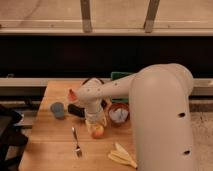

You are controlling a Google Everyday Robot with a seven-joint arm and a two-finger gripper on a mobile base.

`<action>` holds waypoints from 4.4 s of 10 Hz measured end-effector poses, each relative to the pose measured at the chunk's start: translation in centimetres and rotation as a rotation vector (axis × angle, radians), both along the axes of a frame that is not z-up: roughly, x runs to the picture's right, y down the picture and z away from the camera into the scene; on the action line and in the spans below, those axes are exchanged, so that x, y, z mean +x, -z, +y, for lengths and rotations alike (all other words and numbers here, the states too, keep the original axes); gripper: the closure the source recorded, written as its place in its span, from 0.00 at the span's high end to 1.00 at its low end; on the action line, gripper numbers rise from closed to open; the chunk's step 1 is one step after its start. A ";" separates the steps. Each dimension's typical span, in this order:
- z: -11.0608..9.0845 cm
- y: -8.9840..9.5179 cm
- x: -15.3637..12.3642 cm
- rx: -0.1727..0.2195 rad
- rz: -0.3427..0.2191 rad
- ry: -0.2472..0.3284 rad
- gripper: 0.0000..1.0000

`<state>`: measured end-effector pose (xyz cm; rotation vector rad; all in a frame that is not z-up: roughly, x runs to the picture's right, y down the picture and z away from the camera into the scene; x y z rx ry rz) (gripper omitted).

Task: Place apple in tray

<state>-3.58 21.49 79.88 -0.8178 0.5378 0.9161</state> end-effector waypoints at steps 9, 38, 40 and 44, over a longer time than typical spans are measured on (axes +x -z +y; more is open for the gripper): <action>-0.3 0.9 0.7 0.060 0.002 0.002 0.00; -34.1 5.2 13.3 0.468 0.132 -0.623 0.00; -33.9 4.5 15.9 0.454 0.156 -0.713 0.00; -31.6 3.9 23.8 0.423 0.219 -0.863 0.00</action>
